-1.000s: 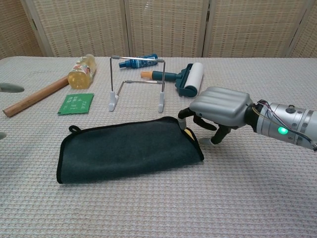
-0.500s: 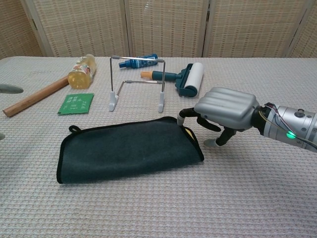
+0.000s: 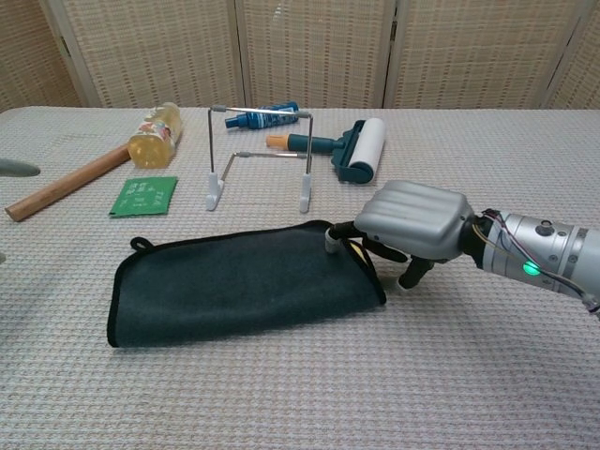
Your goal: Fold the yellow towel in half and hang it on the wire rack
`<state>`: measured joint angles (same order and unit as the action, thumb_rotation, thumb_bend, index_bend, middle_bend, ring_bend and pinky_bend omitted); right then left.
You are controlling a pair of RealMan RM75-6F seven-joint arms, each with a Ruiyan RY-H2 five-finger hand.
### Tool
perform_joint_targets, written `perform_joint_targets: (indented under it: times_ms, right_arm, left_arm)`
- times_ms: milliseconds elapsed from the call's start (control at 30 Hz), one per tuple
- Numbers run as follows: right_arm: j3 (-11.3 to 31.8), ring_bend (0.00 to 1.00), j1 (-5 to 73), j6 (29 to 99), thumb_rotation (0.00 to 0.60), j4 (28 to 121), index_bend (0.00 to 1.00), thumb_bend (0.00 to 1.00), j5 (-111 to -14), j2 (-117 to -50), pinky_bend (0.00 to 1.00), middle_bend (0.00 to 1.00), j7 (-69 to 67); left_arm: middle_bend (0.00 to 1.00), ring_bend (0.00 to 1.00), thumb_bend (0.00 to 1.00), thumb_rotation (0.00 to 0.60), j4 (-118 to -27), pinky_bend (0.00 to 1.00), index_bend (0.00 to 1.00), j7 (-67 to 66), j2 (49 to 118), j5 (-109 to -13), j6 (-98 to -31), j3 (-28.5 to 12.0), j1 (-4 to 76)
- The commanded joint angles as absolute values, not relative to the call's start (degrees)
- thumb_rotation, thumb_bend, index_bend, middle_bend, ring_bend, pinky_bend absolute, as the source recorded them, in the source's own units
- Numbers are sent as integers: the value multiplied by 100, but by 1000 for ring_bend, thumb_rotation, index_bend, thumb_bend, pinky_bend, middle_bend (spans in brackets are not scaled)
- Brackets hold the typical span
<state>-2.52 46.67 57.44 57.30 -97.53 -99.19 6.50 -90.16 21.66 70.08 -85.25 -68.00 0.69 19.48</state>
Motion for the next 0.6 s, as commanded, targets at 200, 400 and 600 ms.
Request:
perform_joint_targets:
  times_ms: [200,400,600]
  right_arm:
    - [-179,929,4731,5802,600,5577,382,364,-9760,-10096,1000,817,564]
    - [-137,936,4737,5903,600,5557,503,397,-9756,-10149,1000,826,483]
    - [118,940,4752,6250,600,5885,621,427,-9695,-10003,1000,838,286]
  left_arm:
    - [766,694,367,600,-8999,855,0,2200,6991,-8528,-6835,61,1909]
    - [766,694,367,600,-8975,855,0,2234,6977,-8541,-6870,62,1875]
    - [766,694,367,600,-9000,855,0,2249,6930,-8562,-6948,40,1838]
